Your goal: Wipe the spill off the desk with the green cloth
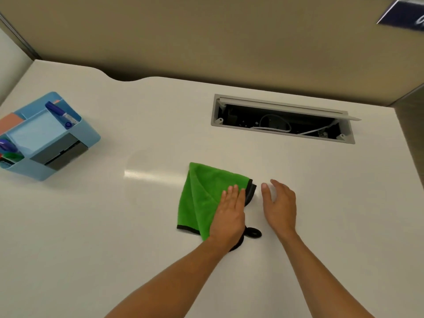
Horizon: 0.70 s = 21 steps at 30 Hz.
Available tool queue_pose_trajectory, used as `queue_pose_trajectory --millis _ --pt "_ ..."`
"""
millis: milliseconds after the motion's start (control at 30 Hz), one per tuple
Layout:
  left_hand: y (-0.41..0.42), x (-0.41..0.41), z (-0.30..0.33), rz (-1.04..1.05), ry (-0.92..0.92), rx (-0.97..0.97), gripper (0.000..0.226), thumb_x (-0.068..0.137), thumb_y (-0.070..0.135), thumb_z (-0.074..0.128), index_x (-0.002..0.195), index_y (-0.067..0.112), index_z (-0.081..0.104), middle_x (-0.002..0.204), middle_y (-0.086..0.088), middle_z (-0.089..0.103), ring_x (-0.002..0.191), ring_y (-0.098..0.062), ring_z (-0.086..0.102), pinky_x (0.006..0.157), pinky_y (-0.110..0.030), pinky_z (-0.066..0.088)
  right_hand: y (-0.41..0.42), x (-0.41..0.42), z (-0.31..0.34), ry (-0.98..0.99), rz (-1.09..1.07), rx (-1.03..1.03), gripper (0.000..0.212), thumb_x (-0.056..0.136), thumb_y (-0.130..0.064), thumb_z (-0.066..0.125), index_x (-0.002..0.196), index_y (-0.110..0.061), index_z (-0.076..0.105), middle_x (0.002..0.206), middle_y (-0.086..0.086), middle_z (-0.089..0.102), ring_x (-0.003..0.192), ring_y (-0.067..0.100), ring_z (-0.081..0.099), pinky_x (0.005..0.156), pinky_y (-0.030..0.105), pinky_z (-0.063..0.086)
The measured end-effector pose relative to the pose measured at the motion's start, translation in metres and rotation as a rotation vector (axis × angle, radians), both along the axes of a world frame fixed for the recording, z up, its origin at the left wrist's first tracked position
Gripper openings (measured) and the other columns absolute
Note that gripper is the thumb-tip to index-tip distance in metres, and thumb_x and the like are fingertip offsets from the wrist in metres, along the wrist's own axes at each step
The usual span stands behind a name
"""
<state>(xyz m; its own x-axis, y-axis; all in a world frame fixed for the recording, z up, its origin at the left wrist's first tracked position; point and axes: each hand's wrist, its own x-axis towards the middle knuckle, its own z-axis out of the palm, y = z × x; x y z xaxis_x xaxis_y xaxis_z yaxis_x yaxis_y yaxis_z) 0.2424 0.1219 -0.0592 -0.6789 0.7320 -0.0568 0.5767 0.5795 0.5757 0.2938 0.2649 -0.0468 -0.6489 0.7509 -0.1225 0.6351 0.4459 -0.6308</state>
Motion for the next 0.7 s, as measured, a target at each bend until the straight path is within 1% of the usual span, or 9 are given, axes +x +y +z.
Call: queue_pose_trajectory --millis 67,133,200,300,367,467,567,633,700 --pt "0.007 0.005 0.005 0.027 -0.077 0.083 0.059 0.093 0.002 0.031 0.151 0.001 0.015 0.16 -0.02 0.013 0.15 -0.03 0.006 0.12 -0.032 -0.009 -0.022 0.007 0.006 0.07 -0.087 -0.068 0.053 0.093 -0.058 0.04 0.12 -0.018 0.062 0.108 -0.001 0.068 0.101 0.014 0.06 0.092 0.036 0.049" --pt "0.01 0.007 0.011 0.073 -0.192 0.171 0.059 0.093 0.0 0.034 0.15 0.003 0.019 0.159 -0.017 0.02 0.15 -0.025 0.01 0.12 -0.027 -0.006 -0.039 0.013 0.009 0.101 -0.153 -0.142 0.043 0.093 -0.057 0.041 0.099 -0.023 0.066 0.083 -0.01 0.068 0.078 0.009 0.063 0.077 0.038 0.054" --pt "0.008 0.007 0.016 0.077 -0.308 0.242 0.06 0.094 0.002 0.035 0.151 0.006 0.019 0.159 -0.007 0.02 0.149 -0.016 0.006 0.118 -0.019 -0.006 -0.051 0.018 0.011 0.073 -0.188 -0.21 0.042 0.094 -0.058 0.039 0.081 -0.026 0.064 0.073 -0.009 0.067 0.071 0.012 0.064 0.069 0.036 0.053" --pt "-0.008 0.0 0.025 0.031 -0.414 0.322 0.057 0.095 0.015 0.044 0.15 0.018 0.029 0.151 0.015 0.021 0.144 0.002 0.006 0.117 -0.014 0.006 -0.065 0.015 0.015 0.018 -0.177 -0.252 0.042 0.09 -0.062 0.044 0.077 -0.026 0.062 0.069 -0.009 0.066 0.068 0.011 0.063 0.059 0.03 0.046" --pt "-0.03 -0.015 0.028 0.011 -0.347 0.355 0.049 0.091 0.018 0.05 0.14 0.017 0.047 0.145 0.014 0.037 0.143 0.002 0.021 0.116 -0.017 0.019 -0.072 0.008 0.019 0.002 -0.172 -0.28 0.036 0.084 -0.062 0.055 0.077 -0.027 0.06 0.067 -0.009 0.066 0.067 0.013 0.063 0.053 0.026 0.041" --pt "-0.072 -0.045 0.027 0.068 -0.102 0.373 0.031 0.09 0.02 0.054 0.117 0.01 0.067 0.131 0.002 0.06 0.134 -0.01 0.043 0.111 -0.024 0.032 -0.079 -0.001 0.023 -0.051 -0.172 -0.327 0.037 0.073 -0.06 0.068 0.089 -0.028 0.058 0.081 -0.011 0.067 0.078 0.014 0.063 0.061 0.03 0.046" --pt "-0.113 -0.076 0.021 0.184 0.074 0.306 0.032 0.092 0.022 0.049 0.109 0.004 0.069 0.122 -0.013 0.066 0.126 -0.027 0.052 0.11 -0.04 0.036 -0.083 -0.01 0.023 -0.071 -0.214 -0.388 0.051 0.068 -0.052 0.077 0.103 -0.024 0.053 0.094 -0.006 0.063 0.086 0.02 0.059 0.073 0.036 0.05" --pt "-0.141 -0.094 0.014 0.274 0.162 0.217 0.035 0.094 0.024 0.045 0.109 0.002 0.068 0.122 -0.017 0.065 0.125 -0.033 0.052 0.109 -0.048 0.036 -0.085 -0.014 0.021 -0.077 -0.232 -0.412 0.055 0.069 -0.04 0.079 0.11 -0.022 0.047 0.095 -0.004 0.059 0.085 0.021 0.055 0.073 0.035 0.049" --pt "-0.166 -0.108 0.007 0.337 0.215 0.142 0.037 0.095 0.025 0.042 0.109 0.002 0.067 0.123 -0.02 0.064 0.125 -0.037 0.052 0.111 -0.048 0.032 -0.087 -0.015 0.02 -0.057 -0.231 -0.421 0.052 0.07 -0.032 0.079 0.11 -0.023 0.046 0.092 -0.006 0.056 0.083 0.02 0.054 0.069 0.031 0.047"
